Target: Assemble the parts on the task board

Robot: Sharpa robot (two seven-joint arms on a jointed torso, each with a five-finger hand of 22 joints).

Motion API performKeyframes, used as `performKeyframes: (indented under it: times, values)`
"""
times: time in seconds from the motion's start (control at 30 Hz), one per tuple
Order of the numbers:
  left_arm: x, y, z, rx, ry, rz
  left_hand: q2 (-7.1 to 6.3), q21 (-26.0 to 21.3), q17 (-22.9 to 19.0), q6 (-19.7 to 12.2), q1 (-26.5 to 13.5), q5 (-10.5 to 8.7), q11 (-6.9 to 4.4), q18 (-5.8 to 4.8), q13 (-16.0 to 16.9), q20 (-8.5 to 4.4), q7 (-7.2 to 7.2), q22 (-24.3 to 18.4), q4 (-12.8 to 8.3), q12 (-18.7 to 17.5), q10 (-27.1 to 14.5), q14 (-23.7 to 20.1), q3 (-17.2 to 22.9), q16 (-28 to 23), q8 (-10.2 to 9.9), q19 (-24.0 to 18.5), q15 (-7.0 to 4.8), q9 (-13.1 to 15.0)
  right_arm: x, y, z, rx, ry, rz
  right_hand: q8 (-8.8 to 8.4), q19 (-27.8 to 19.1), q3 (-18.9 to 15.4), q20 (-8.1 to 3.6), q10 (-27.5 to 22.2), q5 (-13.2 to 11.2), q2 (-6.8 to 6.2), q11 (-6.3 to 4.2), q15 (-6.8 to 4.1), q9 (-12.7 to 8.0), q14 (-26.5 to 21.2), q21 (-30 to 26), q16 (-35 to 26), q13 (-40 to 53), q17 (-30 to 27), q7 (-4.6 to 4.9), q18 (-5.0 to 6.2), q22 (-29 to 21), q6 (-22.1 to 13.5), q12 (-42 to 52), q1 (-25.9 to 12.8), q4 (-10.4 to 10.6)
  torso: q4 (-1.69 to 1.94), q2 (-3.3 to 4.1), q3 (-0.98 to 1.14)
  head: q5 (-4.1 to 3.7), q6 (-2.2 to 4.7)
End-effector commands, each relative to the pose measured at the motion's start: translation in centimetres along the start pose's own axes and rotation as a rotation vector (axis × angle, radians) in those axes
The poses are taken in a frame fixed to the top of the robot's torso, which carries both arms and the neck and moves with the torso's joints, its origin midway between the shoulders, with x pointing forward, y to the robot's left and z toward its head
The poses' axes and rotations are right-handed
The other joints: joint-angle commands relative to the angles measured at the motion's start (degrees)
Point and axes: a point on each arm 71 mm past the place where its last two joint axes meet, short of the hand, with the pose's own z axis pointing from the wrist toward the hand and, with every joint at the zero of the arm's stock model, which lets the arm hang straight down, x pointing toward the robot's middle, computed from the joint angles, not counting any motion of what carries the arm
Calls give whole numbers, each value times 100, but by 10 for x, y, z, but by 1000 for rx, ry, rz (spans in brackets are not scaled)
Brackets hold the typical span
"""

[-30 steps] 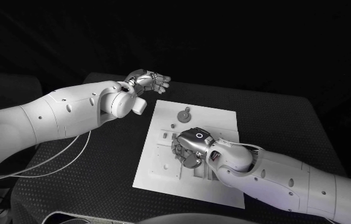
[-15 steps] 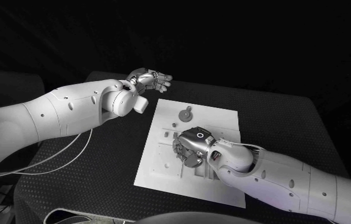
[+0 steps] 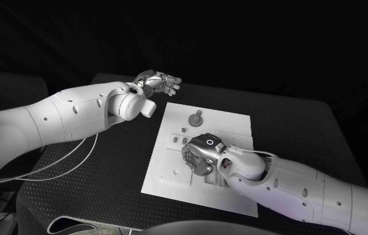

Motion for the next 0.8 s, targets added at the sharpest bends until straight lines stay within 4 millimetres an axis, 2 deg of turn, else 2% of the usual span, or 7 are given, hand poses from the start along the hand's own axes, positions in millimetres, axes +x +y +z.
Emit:
performKeyframes:
  times: [0.03,0.23,0.8]
  values:
    - [3,-1,0,6,18,-8,-2,-34,10,-44,-58,-19,11,27,-2,-16,12,9,4,6,-8,27,-43,-38,39,25,8,-6,5,-2,-1,6,35,-16,14,18,37,-14,51,0,1,9,-15,11,-9,27,36,7,-7,8,88,6,45,-35,4,-2,5,4,-2,13,-10]
    - [3,-1,0,6,18,-8,-3,-36,13,-46,-59,-20,11,27,-2,-16,12,11,4,7,-8,26,-43,-41,42,25,8,-6,8,-5,0,15,53,-17,12,18,38,-13,51,-1,2,9,-15,12,-8,28,39,7,-7,9,88,8,45,-37,2,-2,-5,1,-4,23,-21]
    - [3,-1,0,3,22,-9,-4,-15,52,-60,-59,-29,13,40,-2,-29,15,38,6,9,-13,52,-50,-46,60,78,-3,-12,18,2,3,4,87,-17,2,11,39,-12,47,1,12,11,-13,14,-7,29,45,10,-5,11,88,14,41,-48,-7,-6,5,-1,-4,33,-53]
